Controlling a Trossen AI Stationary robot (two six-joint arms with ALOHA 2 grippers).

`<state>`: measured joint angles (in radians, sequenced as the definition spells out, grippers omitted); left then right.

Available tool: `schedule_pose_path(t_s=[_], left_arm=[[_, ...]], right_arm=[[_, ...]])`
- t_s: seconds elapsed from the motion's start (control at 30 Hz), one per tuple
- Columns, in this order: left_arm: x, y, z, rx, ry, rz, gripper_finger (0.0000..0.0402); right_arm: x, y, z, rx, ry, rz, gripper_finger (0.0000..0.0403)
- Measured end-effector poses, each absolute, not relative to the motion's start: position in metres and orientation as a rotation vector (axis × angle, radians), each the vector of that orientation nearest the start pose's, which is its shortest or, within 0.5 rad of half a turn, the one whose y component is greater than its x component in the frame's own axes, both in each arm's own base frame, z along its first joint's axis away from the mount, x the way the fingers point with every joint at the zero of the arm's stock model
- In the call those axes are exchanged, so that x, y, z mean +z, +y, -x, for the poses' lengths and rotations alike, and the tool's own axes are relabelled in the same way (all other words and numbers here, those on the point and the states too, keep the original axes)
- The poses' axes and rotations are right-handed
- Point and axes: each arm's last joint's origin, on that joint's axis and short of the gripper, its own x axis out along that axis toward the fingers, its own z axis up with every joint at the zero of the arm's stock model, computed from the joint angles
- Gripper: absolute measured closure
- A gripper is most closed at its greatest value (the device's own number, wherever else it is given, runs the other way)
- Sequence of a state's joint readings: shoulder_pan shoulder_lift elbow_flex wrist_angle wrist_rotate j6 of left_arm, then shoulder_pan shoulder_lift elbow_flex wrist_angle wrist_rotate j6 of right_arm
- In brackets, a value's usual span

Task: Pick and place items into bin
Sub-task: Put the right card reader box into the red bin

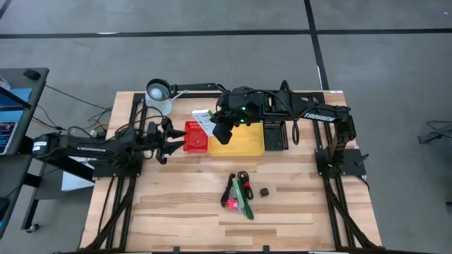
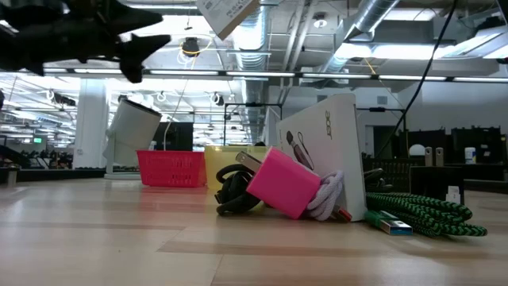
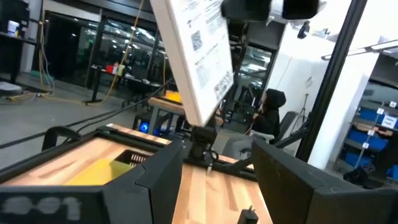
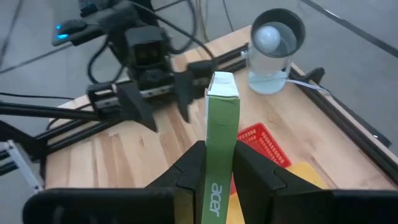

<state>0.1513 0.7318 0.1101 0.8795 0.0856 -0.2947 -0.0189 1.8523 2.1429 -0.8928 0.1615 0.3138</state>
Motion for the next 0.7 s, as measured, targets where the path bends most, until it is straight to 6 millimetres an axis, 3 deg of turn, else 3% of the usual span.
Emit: schedule_pose_path(t_s=[0.7], left_arm=[[0.228, 0.038, -0.223, -0.161, -0.231, 0.272, 0.0215]], right_arm=[[0.431, -0.001, -0.391, -0.231, 0.568, -0.244, 0.0339]])
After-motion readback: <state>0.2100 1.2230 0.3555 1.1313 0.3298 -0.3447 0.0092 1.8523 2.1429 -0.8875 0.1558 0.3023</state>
